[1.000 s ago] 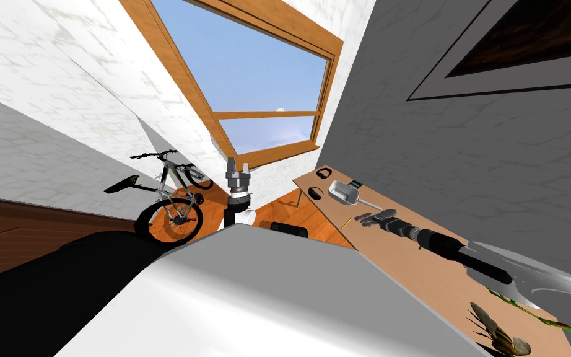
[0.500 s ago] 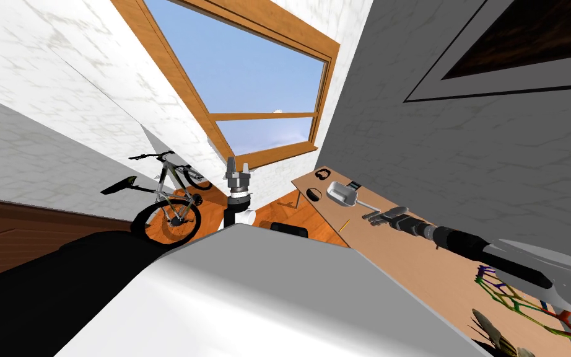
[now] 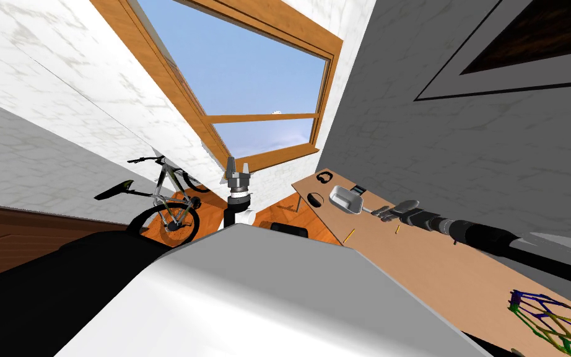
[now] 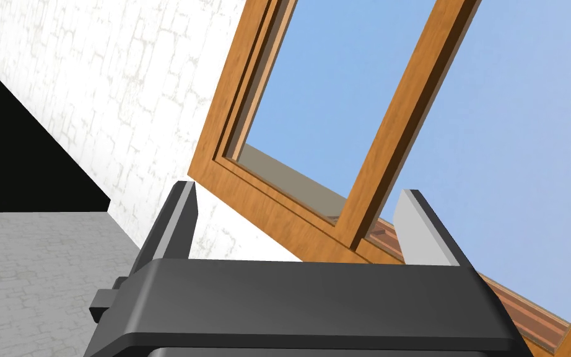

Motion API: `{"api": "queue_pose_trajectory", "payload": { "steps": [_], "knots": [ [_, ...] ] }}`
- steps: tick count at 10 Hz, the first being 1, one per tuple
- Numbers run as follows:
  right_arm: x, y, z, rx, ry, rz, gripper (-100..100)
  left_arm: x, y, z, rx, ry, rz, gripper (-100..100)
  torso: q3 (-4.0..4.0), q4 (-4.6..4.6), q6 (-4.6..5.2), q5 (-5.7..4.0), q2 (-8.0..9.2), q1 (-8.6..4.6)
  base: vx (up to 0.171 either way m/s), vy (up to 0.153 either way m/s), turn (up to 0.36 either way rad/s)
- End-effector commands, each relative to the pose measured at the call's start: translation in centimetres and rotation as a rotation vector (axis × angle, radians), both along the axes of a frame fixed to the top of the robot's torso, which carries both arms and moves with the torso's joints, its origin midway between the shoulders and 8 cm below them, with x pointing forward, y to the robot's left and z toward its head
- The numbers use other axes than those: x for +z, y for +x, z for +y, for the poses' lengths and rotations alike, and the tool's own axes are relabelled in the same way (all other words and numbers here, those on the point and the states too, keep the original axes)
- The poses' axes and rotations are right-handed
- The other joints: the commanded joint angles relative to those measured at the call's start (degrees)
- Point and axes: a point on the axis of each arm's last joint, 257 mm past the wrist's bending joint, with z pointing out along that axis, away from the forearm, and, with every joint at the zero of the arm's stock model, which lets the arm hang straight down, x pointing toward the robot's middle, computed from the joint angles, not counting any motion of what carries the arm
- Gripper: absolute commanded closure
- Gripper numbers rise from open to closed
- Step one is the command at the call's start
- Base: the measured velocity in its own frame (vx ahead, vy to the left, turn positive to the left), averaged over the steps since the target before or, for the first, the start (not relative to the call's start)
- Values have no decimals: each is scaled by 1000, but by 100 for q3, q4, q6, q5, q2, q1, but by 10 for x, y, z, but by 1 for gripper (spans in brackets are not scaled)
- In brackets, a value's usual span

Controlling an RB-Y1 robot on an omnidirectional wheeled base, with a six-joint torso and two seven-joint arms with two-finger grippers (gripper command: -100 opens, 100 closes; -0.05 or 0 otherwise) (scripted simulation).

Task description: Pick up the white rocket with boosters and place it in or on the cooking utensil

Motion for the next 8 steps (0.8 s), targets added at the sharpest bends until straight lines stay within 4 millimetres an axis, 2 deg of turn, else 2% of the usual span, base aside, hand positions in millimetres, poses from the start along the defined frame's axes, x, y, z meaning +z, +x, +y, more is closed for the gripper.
{"api": "queue_pose_trajectory", "payload": {
  "steps": [1, 3, 4, 6, 7, 8],
  "knots": [
    [21, 10, -9, -1, -35, -24, 100, 0, 0, 0, 0, 0, 0, 0, 0, 0, 0, 0, 0, 0, 159, 41, 9],
    [37, 18, -16, -4, -62, -44, 100, 0, 0, 0, 0, 0, 0, 0, -7, 2, -1, 8, -17, 7, 186, 55, 11],
    [37, 18, -16, -4, -62, -44, 100, 0, 0, 0, 0, 0, 0, 0, -8, 1, -5, 8, -20, 15, 112, 52, 16],
    [37, 19, -14, -5, -63, -47, 100, 0, 0, 0, 0, 0, 0, 0, 20, 9, 8, 2, 33, -1, 15, 18, 8],
    [38, 19, -14, -4, -63, -47, -100, 0, 0, 0, 0, 0, 0, 0, 32, 14, 12, 0, 52, -9, 5, 3, 3],
    [38, 19, -14, -4, -63, -47, -100, 0, 0, 0, 0, 0, 0, 0, 37, 16, 13, -2, 60, -14, 0, 0, 0]
  ]
}}
